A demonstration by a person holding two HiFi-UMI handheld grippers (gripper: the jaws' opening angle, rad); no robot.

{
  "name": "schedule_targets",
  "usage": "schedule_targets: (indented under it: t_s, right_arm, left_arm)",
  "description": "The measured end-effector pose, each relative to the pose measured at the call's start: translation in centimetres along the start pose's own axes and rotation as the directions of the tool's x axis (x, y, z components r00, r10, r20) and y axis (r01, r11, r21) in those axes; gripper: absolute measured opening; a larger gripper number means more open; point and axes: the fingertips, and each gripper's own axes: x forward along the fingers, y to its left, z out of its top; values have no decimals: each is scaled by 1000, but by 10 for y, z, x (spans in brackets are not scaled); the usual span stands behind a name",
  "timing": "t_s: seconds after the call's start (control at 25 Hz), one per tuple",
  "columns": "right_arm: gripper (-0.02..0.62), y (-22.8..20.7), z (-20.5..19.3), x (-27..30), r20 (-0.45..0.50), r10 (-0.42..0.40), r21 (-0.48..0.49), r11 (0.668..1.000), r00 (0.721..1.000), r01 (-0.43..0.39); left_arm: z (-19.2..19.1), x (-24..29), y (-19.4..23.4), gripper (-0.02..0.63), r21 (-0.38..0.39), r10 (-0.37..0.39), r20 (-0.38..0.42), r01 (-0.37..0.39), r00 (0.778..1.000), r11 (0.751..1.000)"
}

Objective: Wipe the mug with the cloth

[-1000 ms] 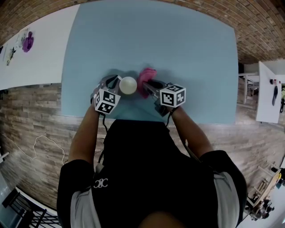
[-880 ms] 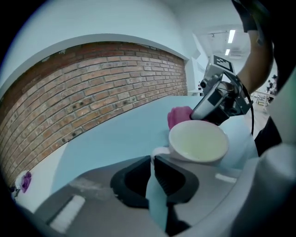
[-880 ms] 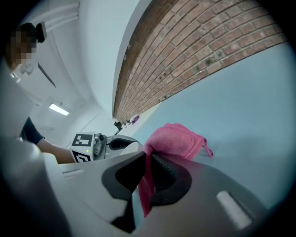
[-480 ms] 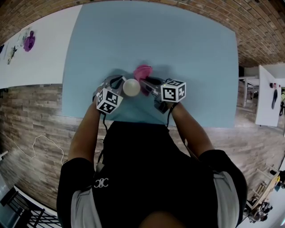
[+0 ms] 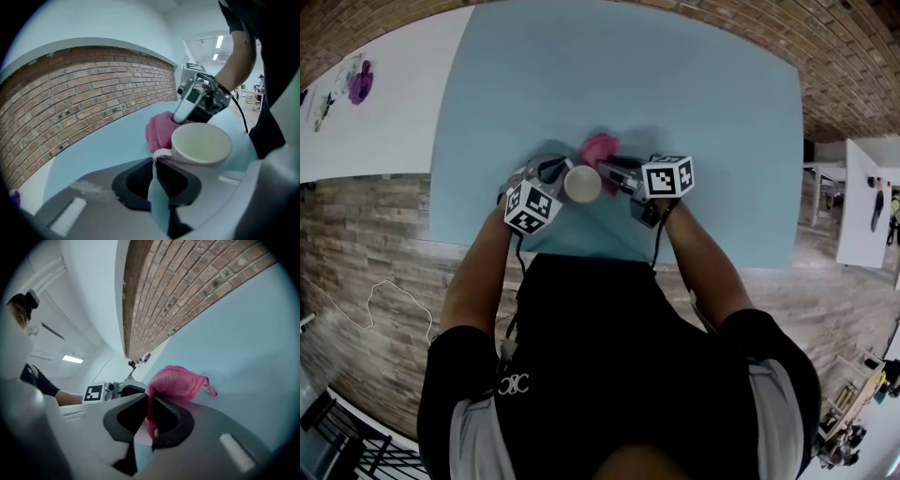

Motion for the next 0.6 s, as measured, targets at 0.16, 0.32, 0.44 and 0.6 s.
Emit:
schedule_targets:
  t_s: [0.16, 0.32, 0.44, 0.6]
  right_arm:
    - [40, 23, 20, 2, -62, 96, -75, 992, 993, -100]
    - [40, 14, 5, 11, -185, 76, -90, 991, 980, -94]
    - [40, -9, -11, 11, -231, 31, -41, 998, 972, -42]
    - [40, -12, -19, 15, -320, 73, -13, 997, 945, -82]
  left_arm:
    - [14, 8, -19, 35, 124, -85, 9, 83, 996, 989]
    - [21, 13, -30, 38, 200, -112, 2, 109, 994, 974]
    - [21, 13, -30, 39, 195, -98, 6, 95, 995, 976]
    - [20, 11, -30, 40, 201, -75, 8, 72, 997, 977]
